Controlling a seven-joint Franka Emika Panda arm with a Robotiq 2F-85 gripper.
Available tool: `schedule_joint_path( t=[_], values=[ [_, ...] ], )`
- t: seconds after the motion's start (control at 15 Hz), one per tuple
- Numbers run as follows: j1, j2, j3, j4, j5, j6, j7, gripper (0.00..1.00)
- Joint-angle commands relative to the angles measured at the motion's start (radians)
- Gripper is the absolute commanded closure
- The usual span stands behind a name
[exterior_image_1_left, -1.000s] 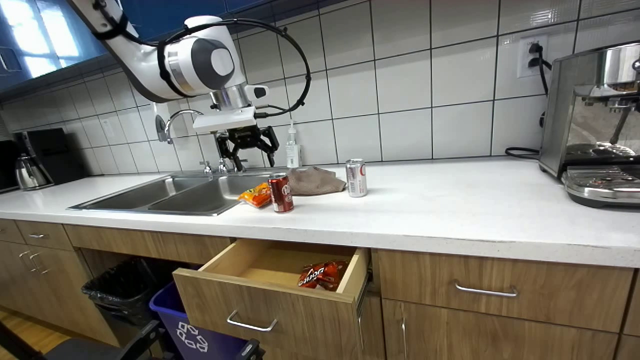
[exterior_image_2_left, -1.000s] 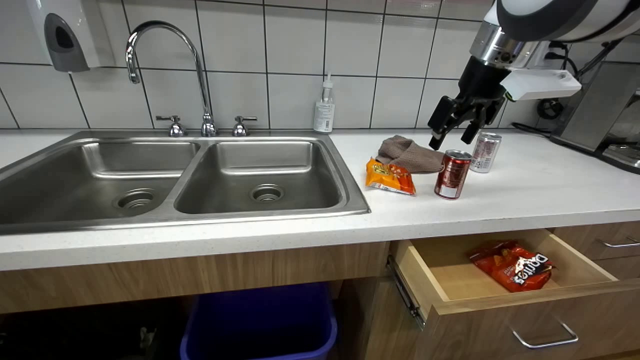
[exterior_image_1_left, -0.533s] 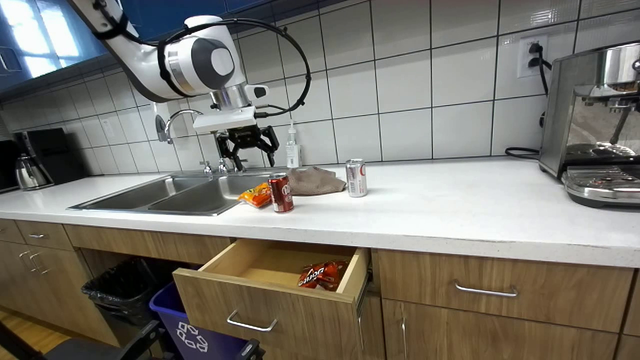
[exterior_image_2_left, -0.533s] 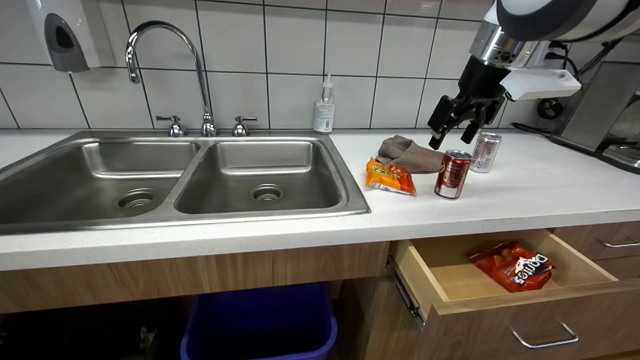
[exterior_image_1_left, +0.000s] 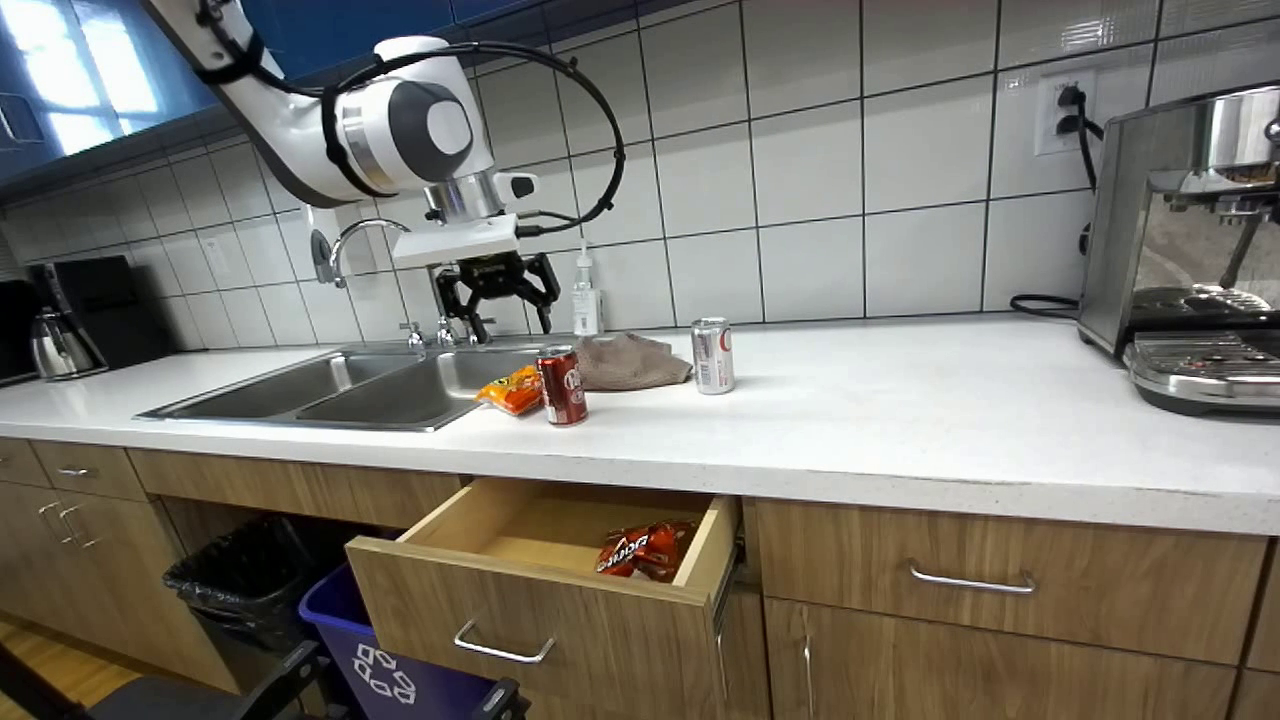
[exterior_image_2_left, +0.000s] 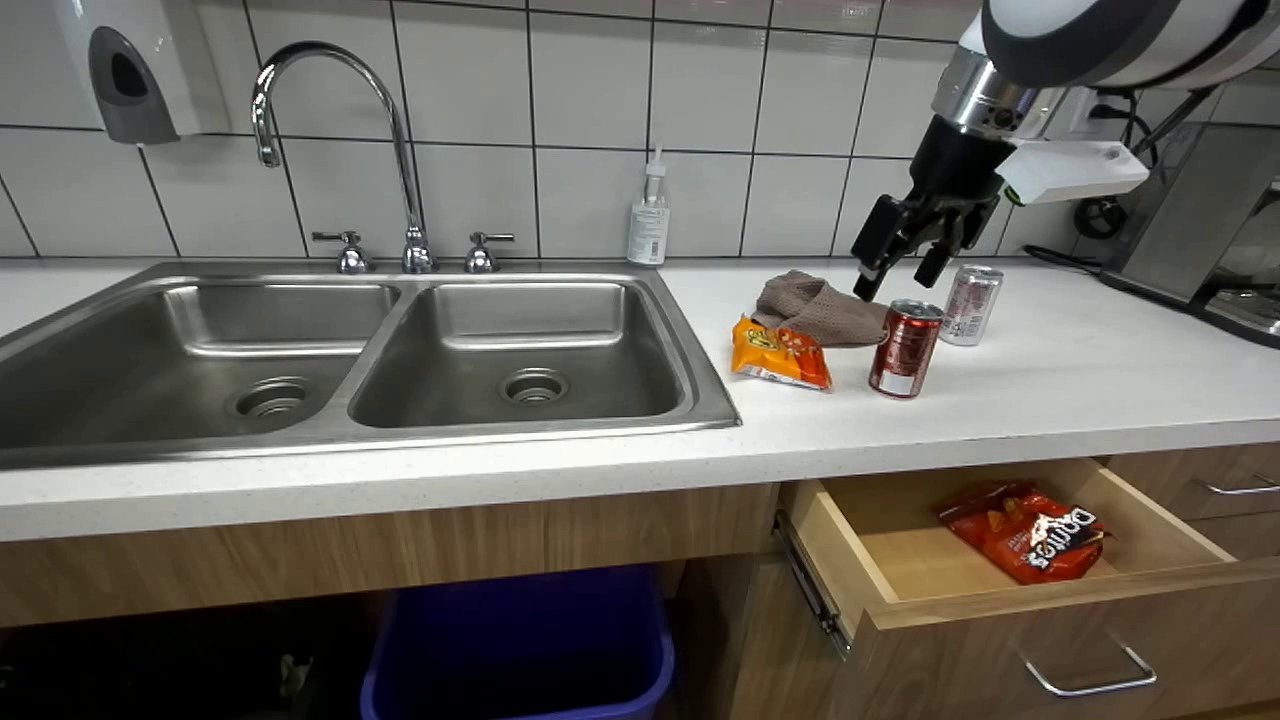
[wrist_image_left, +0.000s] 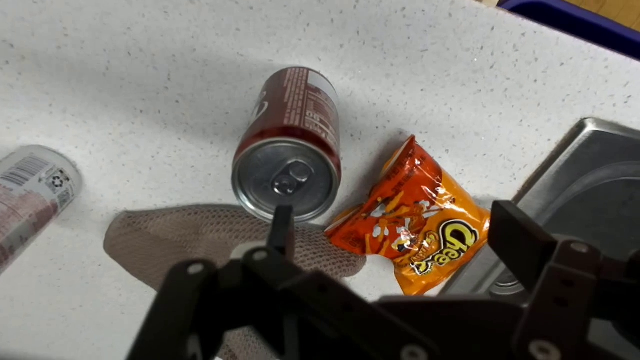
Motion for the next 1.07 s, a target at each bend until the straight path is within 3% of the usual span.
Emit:
schedule_joint_path(
  t=[0.0,0.47,1.0],
  values=[
    [-0.016,0.054,0.024,0.079,0.021,-0.017,-0.075,0.0],
    [-0.021,0.169,0.068,0.224,0.04,-0.033,-0.133,0.0],
    [-0.01,0.329,0.09,0.386,0.004,-0.077,-0.112,0.0]
  ],
)
